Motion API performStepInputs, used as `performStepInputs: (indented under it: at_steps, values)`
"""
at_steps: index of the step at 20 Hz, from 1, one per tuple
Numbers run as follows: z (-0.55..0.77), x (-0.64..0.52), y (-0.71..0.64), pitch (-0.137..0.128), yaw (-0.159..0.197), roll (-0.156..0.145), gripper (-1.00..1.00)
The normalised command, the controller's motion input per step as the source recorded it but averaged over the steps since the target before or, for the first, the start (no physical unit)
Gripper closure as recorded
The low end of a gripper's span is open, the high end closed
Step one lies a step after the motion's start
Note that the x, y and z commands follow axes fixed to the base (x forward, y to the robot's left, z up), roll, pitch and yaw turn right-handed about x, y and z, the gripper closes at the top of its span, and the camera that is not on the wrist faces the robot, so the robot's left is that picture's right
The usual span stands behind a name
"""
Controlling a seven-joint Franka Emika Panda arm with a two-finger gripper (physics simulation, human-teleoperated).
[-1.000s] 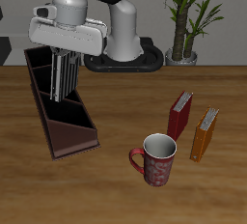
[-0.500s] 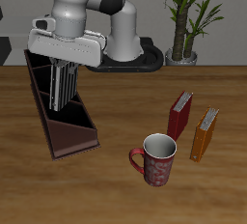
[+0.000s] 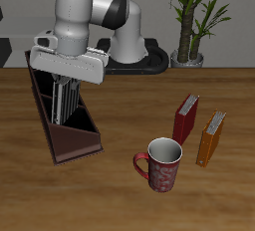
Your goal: Place the striped book into the right desk caddy's left compartment
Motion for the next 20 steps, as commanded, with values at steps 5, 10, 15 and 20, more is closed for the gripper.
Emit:
performStepInputs:
  at_steps: [5, 10, 15, 20]
  values:
    - [-0.38, 0.11, -0.14, 0.090, -0.001, -0.033, 1.00]
    - [-0.35, 0.14, -0.17, 0.107, -0.008, -0.049, 1.00]
    - [-0.22, 0.07, -0.06, 0.062, 0.010, -0.004, 1.00]
    - [-0.14, 0.05, 0.02, 0.045, 0.009, 0.014, 1.00]
